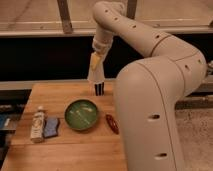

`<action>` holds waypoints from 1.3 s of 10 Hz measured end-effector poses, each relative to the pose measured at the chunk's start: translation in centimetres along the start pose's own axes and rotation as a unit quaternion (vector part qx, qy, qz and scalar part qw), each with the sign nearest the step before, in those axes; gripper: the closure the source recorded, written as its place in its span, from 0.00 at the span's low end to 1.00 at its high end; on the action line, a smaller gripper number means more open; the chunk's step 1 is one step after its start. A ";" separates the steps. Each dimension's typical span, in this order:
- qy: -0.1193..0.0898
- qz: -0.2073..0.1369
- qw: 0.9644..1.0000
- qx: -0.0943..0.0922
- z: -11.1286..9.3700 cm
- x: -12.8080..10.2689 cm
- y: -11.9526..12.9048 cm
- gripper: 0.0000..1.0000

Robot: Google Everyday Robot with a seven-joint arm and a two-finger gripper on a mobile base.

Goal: Place the ceramic cup over the eraser

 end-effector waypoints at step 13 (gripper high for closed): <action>0.031 0.006 0.999 0.008 3.0 0.0 -4.5 1.00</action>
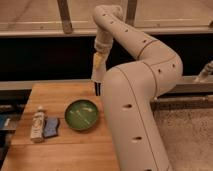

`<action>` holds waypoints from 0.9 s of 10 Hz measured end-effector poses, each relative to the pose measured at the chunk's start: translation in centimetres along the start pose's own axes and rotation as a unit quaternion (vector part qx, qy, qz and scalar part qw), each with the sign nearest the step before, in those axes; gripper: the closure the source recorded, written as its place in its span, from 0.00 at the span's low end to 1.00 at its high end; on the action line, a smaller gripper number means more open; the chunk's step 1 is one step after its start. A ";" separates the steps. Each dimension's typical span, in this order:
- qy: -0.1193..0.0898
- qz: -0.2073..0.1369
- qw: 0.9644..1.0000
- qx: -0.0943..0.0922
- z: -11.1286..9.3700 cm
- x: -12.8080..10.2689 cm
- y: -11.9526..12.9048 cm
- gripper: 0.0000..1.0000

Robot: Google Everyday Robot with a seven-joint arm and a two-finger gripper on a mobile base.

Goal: Place the ceramic cup over the eraser

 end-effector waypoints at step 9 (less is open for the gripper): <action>-0.021 -0.007 1.000 -0.011 0.7 1.0 -1.3 0.98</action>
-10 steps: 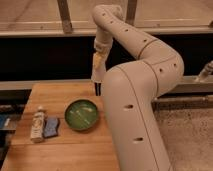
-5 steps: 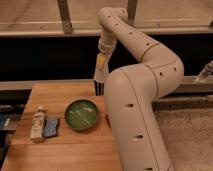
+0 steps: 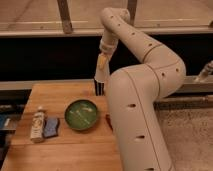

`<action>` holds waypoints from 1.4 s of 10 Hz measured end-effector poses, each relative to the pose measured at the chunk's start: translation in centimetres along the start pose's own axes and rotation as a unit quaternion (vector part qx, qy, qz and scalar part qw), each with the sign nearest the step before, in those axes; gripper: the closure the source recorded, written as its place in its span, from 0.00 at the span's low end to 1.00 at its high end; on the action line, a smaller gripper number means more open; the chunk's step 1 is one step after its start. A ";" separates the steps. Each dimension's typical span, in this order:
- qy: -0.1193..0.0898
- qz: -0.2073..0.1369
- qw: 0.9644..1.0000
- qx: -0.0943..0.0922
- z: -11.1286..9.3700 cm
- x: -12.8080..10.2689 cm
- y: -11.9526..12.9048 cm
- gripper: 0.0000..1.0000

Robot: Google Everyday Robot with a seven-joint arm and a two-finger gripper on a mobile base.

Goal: Place the ceramic cup over the eraser

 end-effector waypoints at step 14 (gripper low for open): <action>0.013 0.019 1.000 -0.005 1.1 0.7 0.0 0.98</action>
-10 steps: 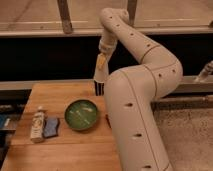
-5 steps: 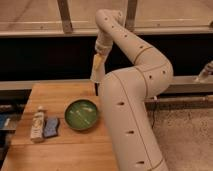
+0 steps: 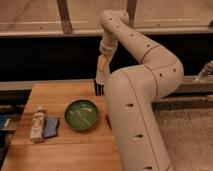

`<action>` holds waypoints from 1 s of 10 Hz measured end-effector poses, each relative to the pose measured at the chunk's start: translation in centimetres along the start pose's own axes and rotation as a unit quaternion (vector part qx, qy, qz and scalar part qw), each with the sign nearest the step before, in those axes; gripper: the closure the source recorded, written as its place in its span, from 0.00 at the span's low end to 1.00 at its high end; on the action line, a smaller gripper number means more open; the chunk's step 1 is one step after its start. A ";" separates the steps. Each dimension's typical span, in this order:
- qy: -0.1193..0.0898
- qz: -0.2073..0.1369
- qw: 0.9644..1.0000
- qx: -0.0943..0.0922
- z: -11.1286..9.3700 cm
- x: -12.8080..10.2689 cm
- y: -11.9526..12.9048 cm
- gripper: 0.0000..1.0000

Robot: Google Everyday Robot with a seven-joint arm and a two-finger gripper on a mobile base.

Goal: Place the ceramic cup over the eraser

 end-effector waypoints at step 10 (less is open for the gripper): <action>-0.001 -0.023 1.000 -0.015 1.3 -2.2 -0.5 0.20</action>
